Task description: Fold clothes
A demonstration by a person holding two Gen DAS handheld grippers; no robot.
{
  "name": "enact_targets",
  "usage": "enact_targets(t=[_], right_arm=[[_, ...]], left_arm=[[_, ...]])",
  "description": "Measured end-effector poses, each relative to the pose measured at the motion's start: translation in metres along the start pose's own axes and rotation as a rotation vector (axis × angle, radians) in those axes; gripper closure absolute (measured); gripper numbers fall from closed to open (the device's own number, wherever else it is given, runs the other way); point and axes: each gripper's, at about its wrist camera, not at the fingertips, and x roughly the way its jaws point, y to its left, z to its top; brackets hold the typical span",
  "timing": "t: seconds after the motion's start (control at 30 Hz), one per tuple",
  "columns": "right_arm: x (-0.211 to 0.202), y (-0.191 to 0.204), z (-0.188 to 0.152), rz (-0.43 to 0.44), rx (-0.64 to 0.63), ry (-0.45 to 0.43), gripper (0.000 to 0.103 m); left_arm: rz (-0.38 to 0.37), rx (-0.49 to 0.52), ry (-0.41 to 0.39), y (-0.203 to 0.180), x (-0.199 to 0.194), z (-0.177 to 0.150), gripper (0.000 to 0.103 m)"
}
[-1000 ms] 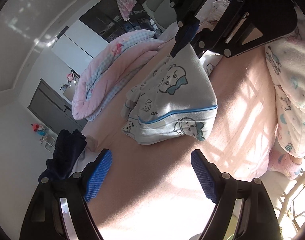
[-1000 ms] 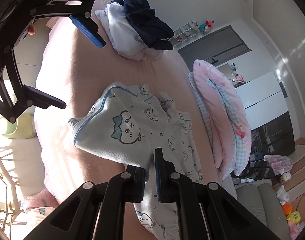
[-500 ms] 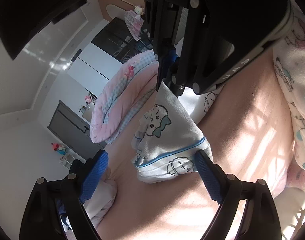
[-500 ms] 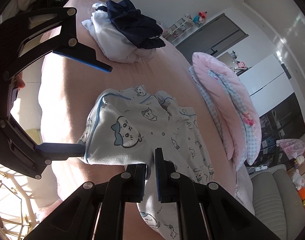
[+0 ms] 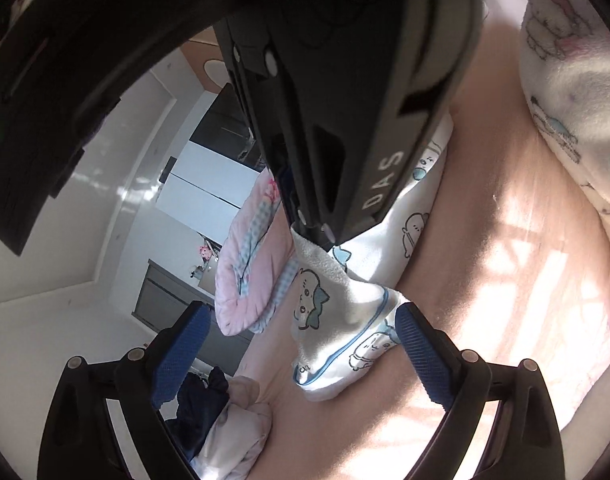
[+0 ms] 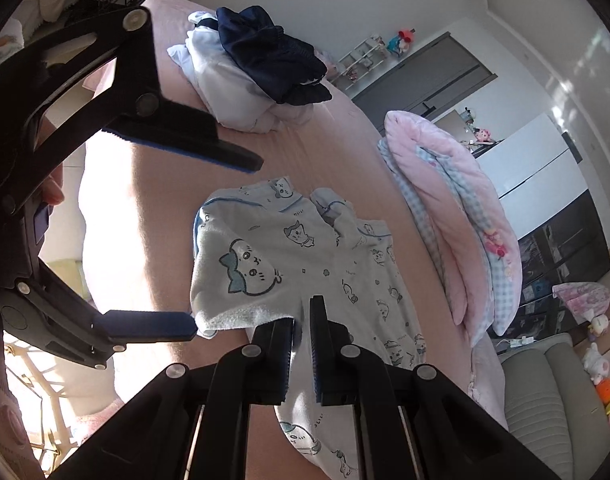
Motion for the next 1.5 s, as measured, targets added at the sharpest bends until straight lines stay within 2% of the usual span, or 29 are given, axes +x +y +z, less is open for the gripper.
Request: enact_targets(t=[0.23,0.33,0.5,0.57,0.7,0.87,1.33,1.5], right_arm=[[0.0,-0.013,0.002,0.068,0.064,-0.006,0.098],[-0.001,-0.012,0.002,0.097,0.068,-0.008,0.098],[-0.002,-0.009,0.002,0.092,0.059,-0.008,0.098],[-0.001,-0.011,0.002,0.086,0.065,-0.003,0.099],[0.001,-0.02,0.002,0.066,0.095,0.003,0.099],[0.001,-0.022,0.002,0.053,0.098,0.006,0.099],[-0.003,-0.015,0.0,0.027,0.05,0.013,0.099],[-0.003,-0.012,0.0,0.016,0.033,0.02,0.099]], left_arm=[[0.14,0.097,-0.152,-0.022,-0.024,0.01,0.001],[0.174,0.113,-0.173,-0.03,-0.018,0.016,0.001],[0.214,0.04,-0.072,-0.016,0.008,0.027,0.001],[0.254,0.049,-0.052,-0.014,0.014,0.028,0.001],[0.223,0.086,-0.028,-0.016,0.019,0.025,0.0],[0.227,0.139,0.002,-0.017,0.022,0.015,0.0],[0.238,0.209,0.107,0.002,0.018,0.009,0.0],[0.166,0.198,0.191,0.021,0.027,0.004,0.0]])
